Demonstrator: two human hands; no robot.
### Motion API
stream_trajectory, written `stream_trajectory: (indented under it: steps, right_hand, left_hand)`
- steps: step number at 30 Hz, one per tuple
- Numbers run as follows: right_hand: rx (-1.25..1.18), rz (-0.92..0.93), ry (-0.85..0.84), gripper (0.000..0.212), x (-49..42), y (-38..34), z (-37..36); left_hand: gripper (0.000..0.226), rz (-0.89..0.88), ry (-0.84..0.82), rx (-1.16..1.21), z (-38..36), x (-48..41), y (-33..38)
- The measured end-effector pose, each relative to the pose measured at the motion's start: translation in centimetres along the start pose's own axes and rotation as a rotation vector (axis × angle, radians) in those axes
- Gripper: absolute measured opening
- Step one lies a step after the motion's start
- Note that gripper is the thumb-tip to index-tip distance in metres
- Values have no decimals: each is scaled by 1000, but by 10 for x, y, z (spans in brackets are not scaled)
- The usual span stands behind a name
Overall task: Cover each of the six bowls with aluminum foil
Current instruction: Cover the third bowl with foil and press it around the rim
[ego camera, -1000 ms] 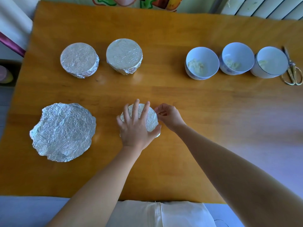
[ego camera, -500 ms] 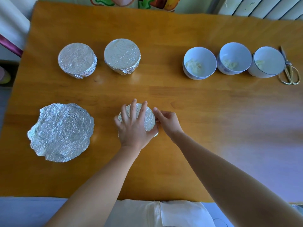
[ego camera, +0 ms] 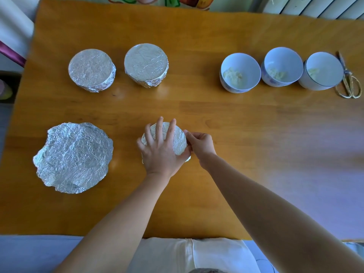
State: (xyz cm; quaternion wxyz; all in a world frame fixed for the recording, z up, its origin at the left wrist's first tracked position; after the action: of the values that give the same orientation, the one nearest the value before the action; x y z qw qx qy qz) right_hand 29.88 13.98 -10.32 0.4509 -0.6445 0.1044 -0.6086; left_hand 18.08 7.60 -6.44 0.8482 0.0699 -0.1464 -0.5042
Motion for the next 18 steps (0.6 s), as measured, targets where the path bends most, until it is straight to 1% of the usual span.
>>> stream_trajectory:
  steps: [3, 6, 7, 9, 10, 12, 14, 16, 18]
  right_hand:
    - [46, 13, -68, 37, 0, 4, -2]
    - [162, 37, -152, 37, 4, 4, -4]
    - [155, 53, -160, 36, 5, 3, -3]
    - [91, 80, -145, 31, 6, 1, 1]
    - [83, 91, -121, 31, 7, 1, 5]
    - [140, 127, -63, 35, 9, 2, 15]
    - [191, 176, -24, 36, 11, 4, 22]
    - [243, 219, -18, 39, 13, 5, 24]
    - [293, 279, -50, 41, 15, 4, 20]
  left_hand:
    - [90, 30, 11, 20, 1, 0, -1]
    - [92, 55, 15, 29, 2, -1, 0]
    - [93, 69, 16, 37, 3, -1, 0]
    - [92, 92, 8, 82, 4, -1, -1]
    - [89, 96, 2, 122, 4, 0, -1]
    - [81, 106, -6, 200, 4, 1, 0]
    - [78, 138, -5, 250, 7, 3, -3]
    - [77, 146, 25, 252, 11, 6, -6]
    - [77, 88, 53, 216, 15, 8, -7]
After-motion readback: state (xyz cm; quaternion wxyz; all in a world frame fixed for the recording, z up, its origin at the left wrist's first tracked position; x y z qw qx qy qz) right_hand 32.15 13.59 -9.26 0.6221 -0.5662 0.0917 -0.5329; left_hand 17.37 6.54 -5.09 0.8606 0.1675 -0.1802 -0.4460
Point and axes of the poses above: each hand's wrist, its own x-axis away from the middle knuckle, its own z-axis out of the back of the hand, y = z × x, the point moved 7 cm from there along -x, towards the middle knuckle, and after that the axes turned 10 degrees about x, right-handed, at the moved point
